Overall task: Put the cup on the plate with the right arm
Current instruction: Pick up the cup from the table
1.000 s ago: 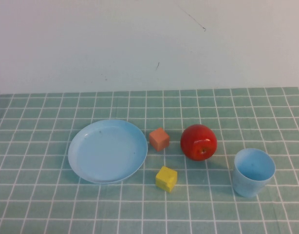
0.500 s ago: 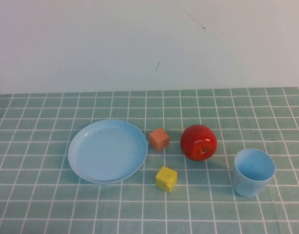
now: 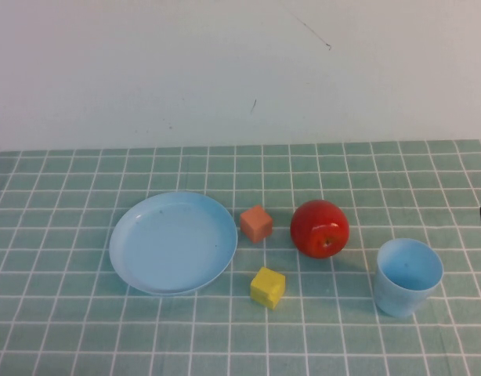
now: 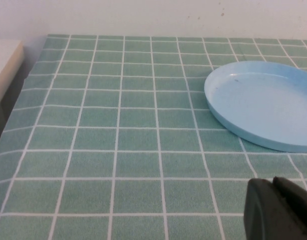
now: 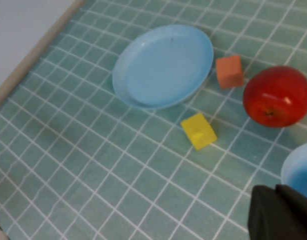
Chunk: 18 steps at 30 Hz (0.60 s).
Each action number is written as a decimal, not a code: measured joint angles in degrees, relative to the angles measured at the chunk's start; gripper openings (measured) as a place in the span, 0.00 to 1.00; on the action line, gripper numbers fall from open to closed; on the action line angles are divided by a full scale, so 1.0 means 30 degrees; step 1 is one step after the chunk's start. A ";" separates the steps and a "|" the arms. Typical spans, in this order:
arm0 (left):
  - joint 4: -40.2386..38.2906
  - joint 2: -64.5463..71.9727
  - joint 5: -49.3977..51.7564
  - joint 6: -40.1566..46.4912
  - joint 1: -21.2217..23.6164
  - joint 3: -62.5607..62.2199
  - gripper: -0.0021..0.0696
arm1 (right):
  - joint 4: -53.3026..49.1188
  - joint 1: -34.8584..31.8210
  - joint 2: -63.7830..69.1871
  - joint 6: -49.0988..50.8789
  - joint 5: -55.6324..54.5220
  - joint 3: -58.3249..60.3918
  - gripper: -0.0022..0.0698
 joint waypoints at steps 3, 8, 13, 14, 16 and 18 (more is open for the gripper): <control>0.0000 0.0000 0.0000 0.0000 0.0000 0.0000 0.03 | -0.0141 0.0000 0.1639 -0.0162 -0.0431 -0.0041 0.03; 0.0000 0.0000 0.0000 0.0000 0.0000 0.0000 0.03 | -0.1593 0.0345 0.3163 0.0670 -0.2425 -0.0111 0.03; 0.0000 0.0000 0.0000 -0.0034 0.0000 0.0000 0.03 | -0.4285 0.2222 0.4591 0.2474 -0.3751 -0.0232 0.03; 0.0000 0.0000 0.0000 -0.0034 0.0000 0.0000 0.03 | -0.4932 0.2608 0.4841 0.3004 -0.3826 -0.0342 0.03; 0.0000 0.0000 0.0000 -0.0034 0.0000 0.0000 0.03 | -0.6836 0.3600 0.5476 0.4694 -0.3843 -0.0792 0.03; 0.0000 0.0000 0.0000 -0.0034 0.0000 0.0000 0.03 | -0.9210 0.4574 0.6078 0.6759 -0.3794 -0.1299 0.03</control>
